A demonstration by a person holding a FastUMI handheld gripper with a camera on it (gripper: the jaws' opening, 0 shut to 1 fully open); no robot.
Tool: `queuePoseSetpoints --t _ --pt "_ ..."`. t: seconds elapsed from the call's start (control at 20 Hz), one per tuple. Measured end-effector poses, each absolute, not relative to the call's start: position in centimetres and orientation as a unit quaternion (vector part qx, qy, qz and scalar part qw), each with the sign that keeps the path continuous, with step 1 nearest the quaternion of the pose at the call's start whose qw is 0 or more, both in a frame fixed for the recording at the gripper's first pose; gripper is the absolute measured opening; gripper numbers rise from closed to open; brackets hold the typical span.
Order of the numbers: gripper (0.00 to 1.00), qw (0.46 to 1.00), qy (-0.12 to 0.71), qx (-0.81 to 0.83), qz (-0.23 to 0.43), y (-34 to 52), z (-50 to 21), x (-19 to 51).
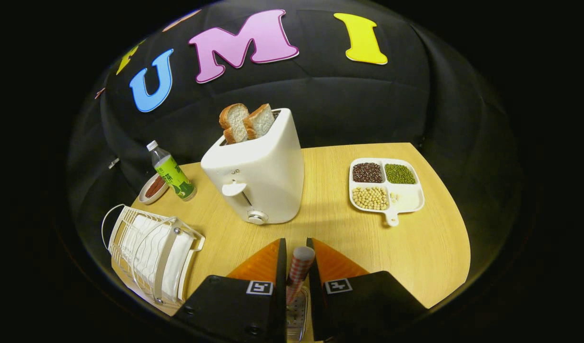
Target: Take the plate from the dish rack, then take the spoon from the basket and place it into the plate.
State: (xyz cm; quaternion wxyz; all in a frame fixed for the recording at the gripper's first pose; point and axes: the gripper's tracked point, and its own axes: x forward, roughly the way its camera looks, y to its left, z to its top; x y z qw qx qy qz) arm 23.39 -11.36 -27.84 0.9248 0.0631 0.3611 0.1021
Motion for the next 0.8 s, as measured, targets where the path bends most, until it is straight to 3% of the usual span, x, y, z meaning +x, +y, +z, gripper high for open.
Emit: queuePoseSetpoints --t 0.25,0.8 --pt "0.15 0.936 0.335 0.052 0.093 -11.5 -25.6 23.2" --pt "0.14 0.959 0.272 0.080 0.029 -12.0 -15.0 24.1"
